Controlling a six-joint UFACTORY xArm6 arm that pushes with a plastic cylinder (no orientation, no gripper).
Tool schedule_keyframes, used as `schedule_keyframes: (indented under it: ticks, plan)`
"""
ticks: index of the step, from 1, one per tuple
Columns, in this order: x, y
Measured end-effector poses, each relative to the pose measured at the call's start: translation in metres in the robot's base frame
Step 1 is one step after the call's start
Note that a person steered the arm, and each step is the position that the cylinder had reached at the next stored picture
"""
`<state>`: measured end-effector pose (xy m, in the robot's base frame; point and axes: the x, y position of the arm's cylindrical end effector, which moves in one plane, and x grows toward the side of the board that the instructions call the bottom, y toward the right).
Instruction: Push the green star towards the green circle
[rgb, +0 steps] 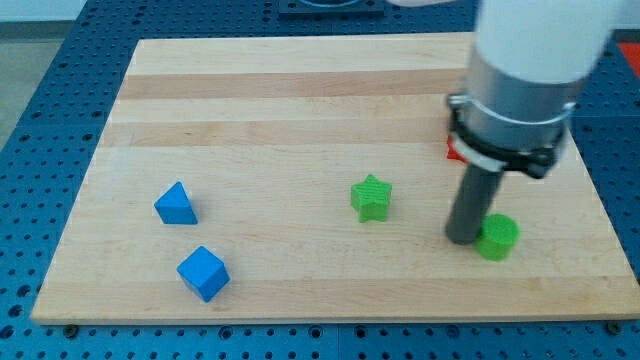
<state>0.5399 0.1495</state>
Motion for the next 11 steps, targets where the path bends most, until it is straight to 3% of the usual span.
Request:
schedule_keyframes:
  ticks: [1,3,7,8,9,10,11]
  plan:
    - [0.000,0.043]
    - [0.002,0.045]
    - [0.044,-0.143]
    - [0.017,-0.199]
    - [-0.025,-0.217]
    - [-0.042,-0.143]
    - [-0.031,-0.121]
